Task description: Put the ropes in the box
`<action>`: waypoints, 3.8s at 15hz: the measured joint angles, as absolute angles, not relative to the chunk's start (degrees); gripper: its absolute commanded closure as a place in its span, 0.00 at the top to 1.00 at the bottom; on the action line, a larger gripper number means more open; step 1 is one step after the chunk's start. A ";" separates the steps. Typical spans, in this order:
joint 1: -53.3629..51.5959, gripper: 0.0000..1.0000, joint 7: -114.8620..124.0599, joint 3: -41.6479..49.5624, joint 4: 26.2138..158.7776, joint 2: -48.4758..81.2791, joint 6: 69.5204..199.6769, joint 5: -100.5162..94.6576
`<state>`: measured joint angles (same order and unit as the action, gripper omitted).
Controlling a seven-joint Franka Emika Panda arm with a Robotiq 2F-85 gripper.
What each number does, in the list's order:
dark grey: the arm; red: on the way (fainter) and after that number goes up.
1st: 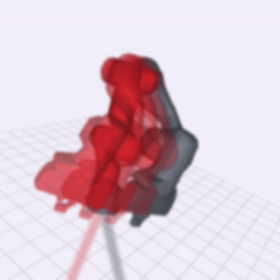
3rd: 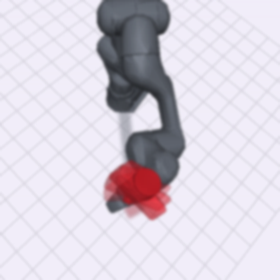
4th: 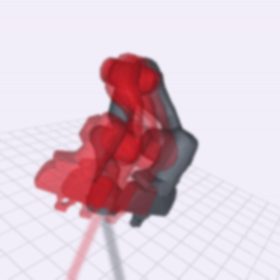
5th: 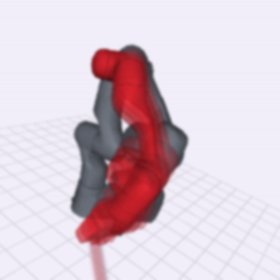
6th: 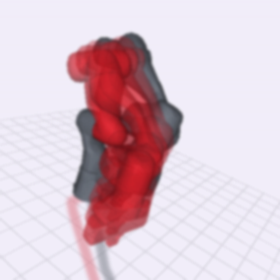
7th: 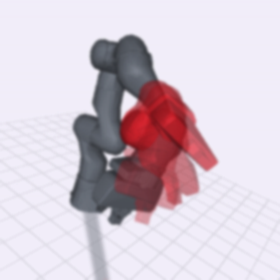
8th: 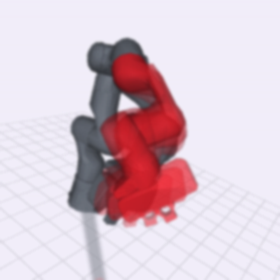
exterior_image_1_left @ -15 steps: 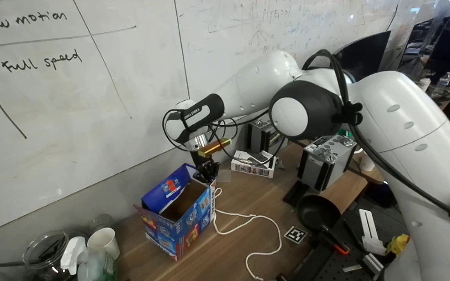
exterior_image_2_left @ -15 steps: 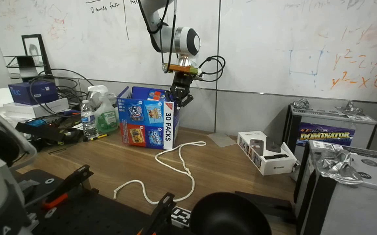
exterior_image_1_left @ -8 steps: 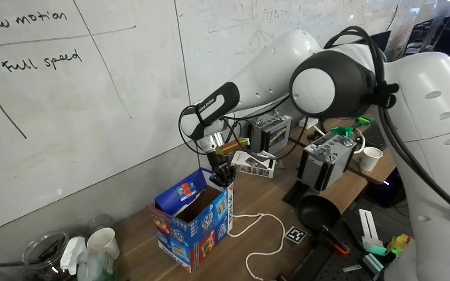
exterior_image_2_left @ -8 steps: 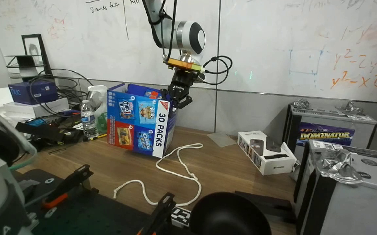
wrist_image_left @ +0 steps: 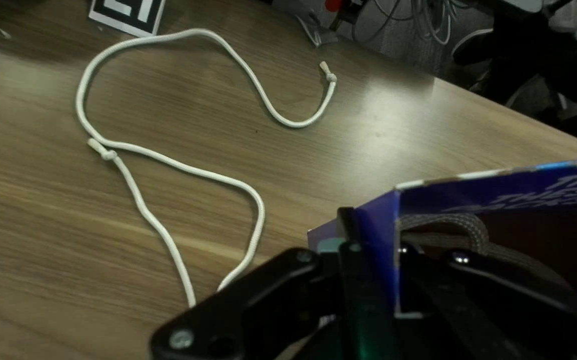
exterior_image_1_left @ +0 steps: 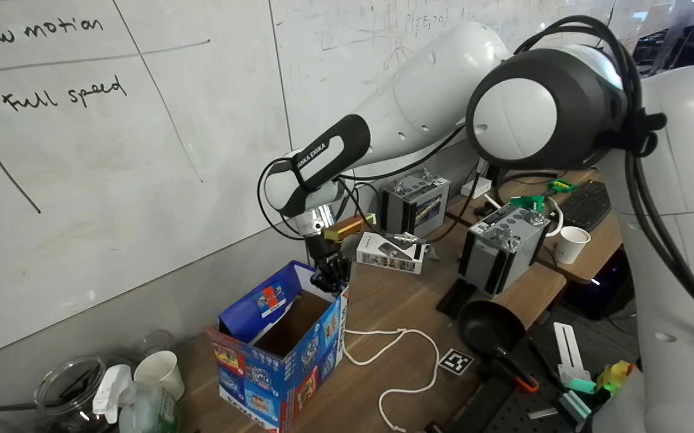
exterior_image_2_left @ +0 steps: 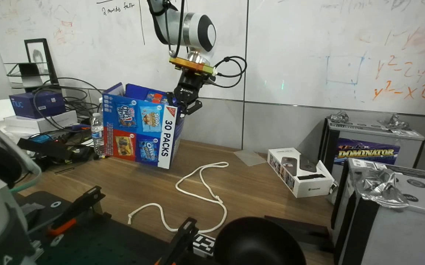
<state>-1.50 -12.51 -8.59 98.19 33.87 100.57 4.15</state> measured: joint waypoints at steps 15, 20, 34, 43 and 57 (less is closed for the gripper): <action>-8.16 0.02 -11.98 -11.09 107.08 34.71 110.05 2.45; -8.89 0.49 -10.20 -11.00 107.45 34.49 111.45 0.25; -9.56 1.00 -10.44 -11.42 107.42 26.97 112.09 -0.89; -4.27 1.00 -10.49 -6.05 110.64 15.42 121.86 -0.90; -1.38 1.00 -10.32 -1.93 121.59 29.40 152.37 -4.04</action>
<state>-1.38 -10.32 -1.93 121.59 29.40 152.37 -4.04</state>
